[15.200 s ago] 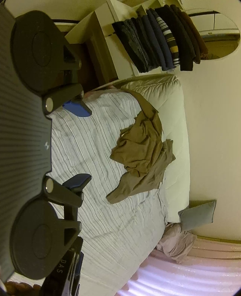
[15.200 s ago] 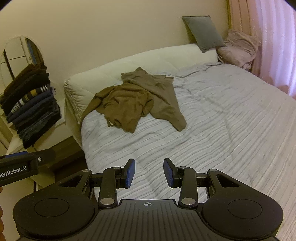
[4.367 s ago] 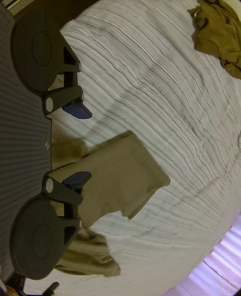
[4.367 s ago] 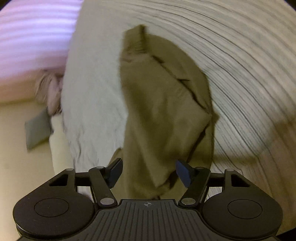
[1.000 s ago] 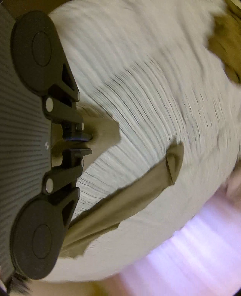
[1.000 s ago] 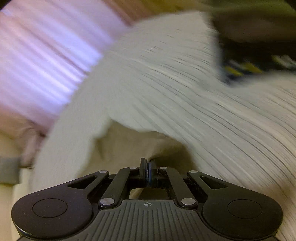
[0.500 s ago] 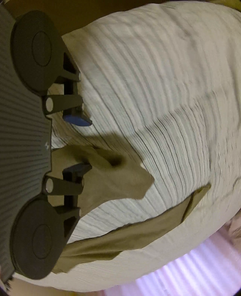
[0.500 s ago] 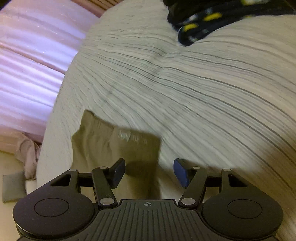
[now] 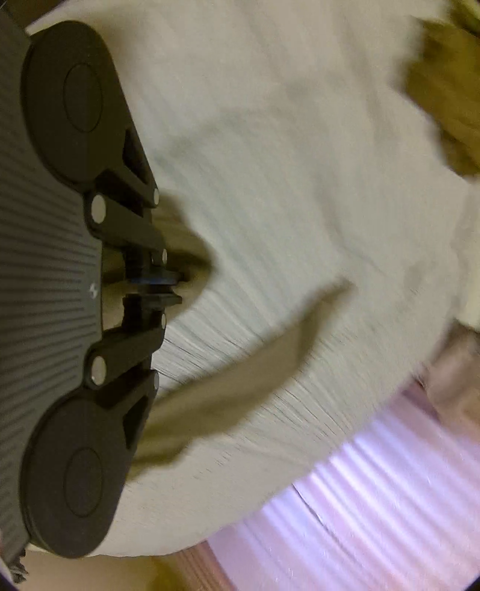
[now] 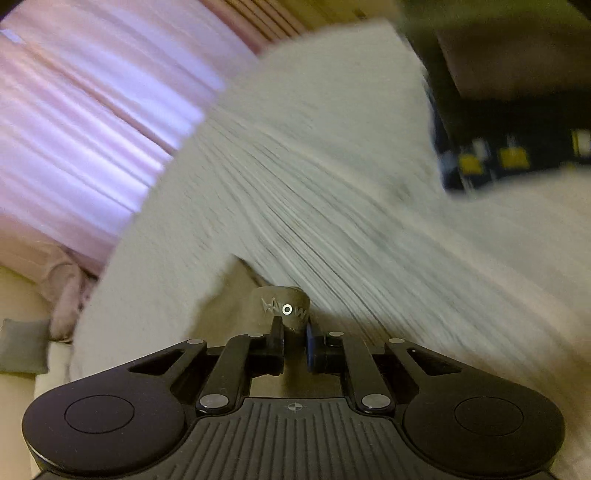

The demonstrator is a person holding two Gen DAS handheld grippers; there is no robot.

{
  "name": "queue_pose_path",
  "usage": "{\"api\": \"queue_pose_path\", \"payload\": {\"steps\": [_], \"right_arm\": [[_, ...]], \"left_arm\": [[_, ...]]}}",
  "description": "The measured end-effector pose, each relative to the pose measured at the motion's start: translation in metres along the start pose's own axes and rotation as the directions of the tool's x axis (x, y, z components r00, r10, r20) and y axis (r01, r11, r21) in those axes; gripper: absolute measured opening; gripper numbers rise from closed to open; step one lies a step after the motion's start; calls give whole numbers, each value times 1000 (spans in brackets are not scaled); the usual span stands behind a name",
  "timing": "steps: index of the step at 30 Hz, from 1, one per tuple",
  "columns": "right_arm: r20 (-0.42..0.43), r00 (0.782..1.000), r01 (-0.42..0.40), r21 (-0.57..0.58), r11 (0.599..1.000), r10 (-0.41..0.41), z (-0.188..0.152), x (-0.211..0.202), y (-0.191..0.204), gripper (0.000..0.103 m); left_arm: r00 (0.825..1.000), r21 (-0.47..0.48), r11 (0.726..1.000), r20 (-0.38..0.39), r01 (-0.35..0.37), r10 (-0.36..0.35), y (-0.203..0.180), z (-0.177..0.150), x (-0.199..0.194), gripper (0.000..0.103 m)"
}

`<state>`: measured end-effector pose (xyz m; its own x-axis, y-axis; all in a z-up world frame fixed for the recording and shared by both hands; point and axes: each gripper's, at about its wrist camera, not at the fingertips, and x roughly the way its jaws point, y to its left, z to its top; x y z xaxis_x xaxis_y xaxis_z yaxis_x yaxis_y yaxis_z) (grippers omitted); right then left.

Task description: Fold clothes

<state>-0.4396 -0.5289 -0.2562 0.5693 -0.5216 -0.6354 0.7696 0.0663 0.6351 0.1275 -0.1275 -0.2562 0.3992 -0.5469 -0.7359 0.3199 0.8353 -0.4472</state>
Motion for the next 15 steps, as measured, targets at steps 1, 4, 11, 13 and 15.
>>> {"api": "queue_pose_path", "payload": {"steps": [1,4,11,13,15], "right_arm": [[17,1000,-17,-16,1000,18,0,-13,8,9],[54,997,-50,-52,997,53,-6,-51,22,9],[-247,952,185,-14,983,-183,-91,-43,-22,14],[-329,908,271,-10,962,-259,-114,-29,-41,47],[-348,893,312,19,950,-287,-128,-26,-54,54]], "left_arm": [[999,25,1000,35,2,-3,-6,15,-10,2],[993,105,994,121,-11,-2,-15,50,-40,3],[964,295,919,32,-260,263,15,30,-22,9],[915,307,872,-4,-382,403,33,10,0,12],[900,264,876,-56,-405,433,51,-4,10,16]]}}
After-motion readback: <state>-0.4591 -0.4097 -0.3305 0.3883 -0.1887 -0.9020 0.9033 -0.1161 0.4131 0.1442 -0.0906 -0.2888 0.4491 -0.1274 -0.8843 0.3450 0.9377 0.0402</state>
